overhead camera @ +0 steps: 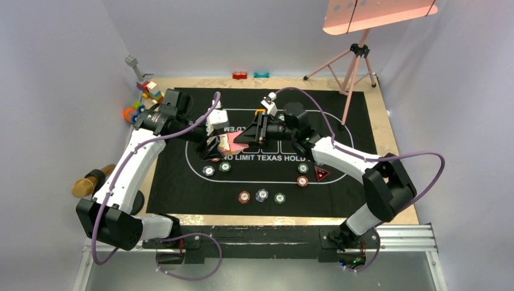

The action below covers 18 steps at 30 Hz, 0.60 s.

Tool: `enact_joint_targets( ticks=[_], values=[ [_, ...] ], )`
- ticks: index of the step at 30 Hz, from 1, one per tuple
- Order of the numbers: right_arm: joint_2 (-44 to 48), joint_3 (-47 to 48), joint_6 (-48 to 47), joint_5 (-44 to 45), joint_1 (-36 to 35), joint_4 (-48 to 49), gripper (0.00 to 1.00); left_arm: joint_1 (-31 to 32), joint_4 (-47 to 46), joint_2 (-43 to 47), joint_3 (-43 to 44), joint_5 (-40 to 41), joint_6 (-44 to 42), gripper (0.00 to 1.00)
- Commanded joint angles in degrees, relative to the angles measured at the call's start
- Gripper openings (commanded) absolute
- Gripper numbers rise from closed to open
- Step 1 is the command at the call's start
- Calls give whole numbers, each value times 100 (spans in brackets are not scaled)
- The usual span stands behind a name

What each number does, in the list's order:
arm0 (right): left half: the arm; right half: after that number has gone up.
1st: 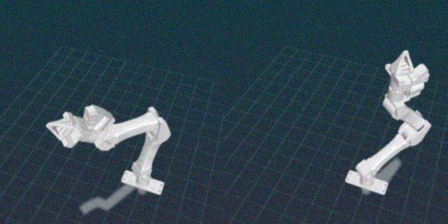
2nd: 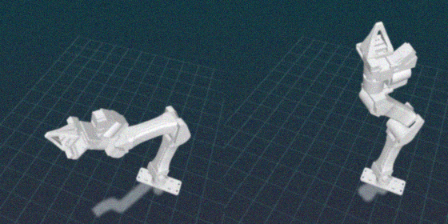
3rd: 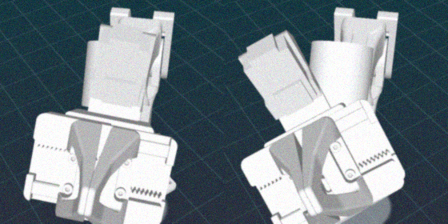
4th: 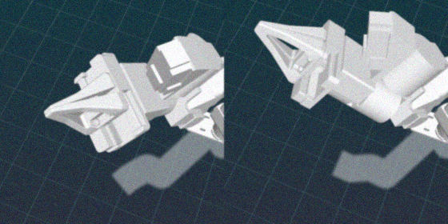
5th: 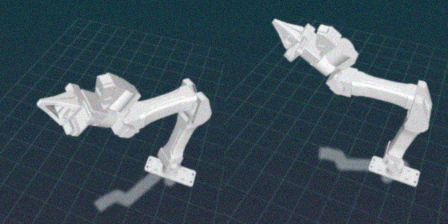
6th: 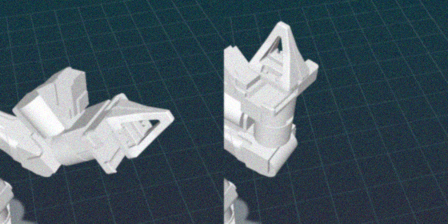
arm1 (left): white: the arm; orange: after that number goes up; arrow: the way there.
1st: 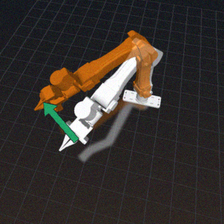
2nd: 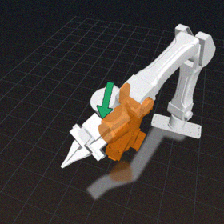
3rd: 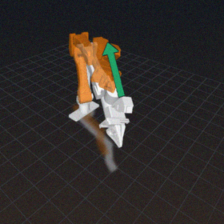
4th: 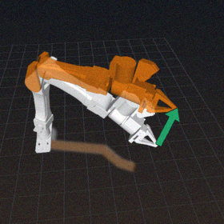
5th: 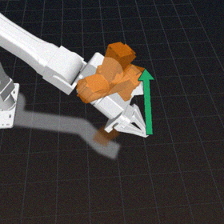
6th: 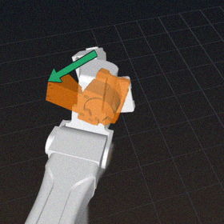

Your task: Distribute texas hold em gaming equipment

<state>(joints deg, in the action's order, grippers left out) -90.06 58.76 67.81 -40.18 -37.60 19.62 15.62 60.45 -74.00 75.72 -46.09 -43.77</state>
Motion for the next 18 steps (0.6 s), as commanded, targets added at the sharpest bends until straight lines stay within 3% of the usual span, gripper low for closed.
enact_joint_targets(
  ticks=[1,18],
  values=[
    [270,-145,-187,-51,129,-39,32,-41,-187,182,236,-454,92,56],
    [773,-242,-494,-7,447,-456,27,-98,-450,334,-27,-549,291,54]
  ],
)
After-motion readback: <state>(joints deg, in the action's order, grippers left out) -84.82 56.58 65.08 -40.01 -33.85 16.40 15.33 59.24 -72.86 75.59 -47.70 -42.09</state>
